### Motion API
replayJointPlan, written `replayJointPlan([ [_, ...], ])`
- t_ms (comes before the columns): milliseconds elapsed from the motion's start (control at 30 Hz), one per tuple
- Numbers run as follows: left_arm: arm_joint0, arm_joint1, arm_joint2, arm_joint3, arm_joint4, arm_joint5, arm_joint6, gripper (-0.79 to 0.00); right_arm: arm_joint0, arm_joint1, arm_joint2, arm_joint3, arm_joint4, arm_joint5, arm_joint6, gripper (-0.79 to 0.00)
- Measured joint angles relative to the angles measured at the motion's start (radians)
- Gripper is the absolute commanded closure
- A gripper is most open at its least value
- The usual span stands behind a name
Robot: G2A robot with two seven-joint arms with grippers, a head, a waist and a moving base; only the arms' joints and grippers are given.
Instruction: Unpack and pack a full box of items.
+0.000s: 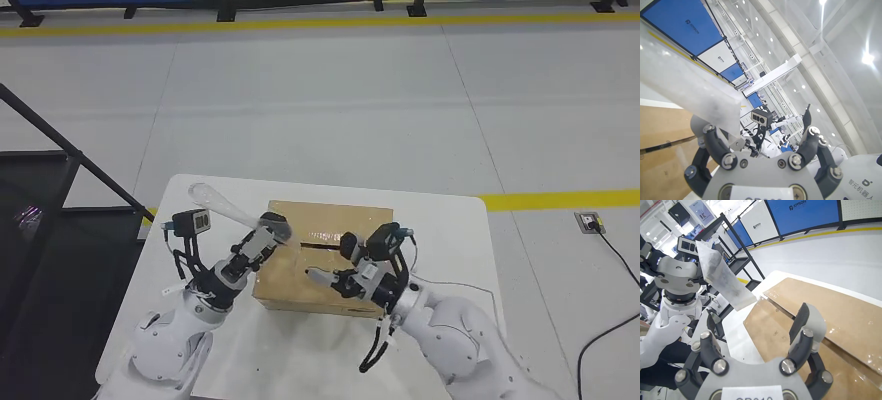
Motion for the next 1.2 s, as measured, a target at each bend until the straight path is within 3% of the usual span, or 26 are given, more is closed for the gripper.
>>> replayJointPlan([
  [167, -0.007, -0.005, 0.018, -0.004, 0.011, 0.003, 0.019, -0.785, -0.012, -0.016, -0.075, -0.053, -0.120, 0.118, -0.050, -0.594],
  [333, -0.013, -0.011, 0.034, -0.007, 0.017, 0.005, 0.039, -0.785, -0.062, -0.029, -0.130, -0.101, -0.252, 0.261, -0.126, -0.511],
  [367, -0.014, -0.011, 0.036, -0.007, 0.017, 0.005, 0.040, -0.785, -0.066, -0.031, -0.136, -0.105, -0.268, 0.283, -0.132, -0.391],
  [567, -0.016, -0.015, 0.040, -0.005, 0.018, 0.002, 0.043, -0.785, -0.066, -0.047, -0.162, -0.103, -0.308, 0.356, -0.141, -0.231],
  [900, -0.013, -0.018, 0.025, 0.001, 0.049, -0.005, 0.060, -0.785, -0.067, -0.067, -0.173, -0.101, -0.339, 0.407, -0.141, -0.185],
  [1000, -0.014, -0.019, 0.020, 0.007, 0.084, -0.009, 0.066, -0.785, -0.072, -0.071, -0.162, -0.102, -0.331, 0.410, -0.141, 0.000],
  [1200, -0.020, -0.019, 0.008, 0.030, 0.163, -0.013, 0.082, -0.785, -0.082, -0.073, -0.124, -0.095, -0.293, 0.381, -0.126, 0.000],
])
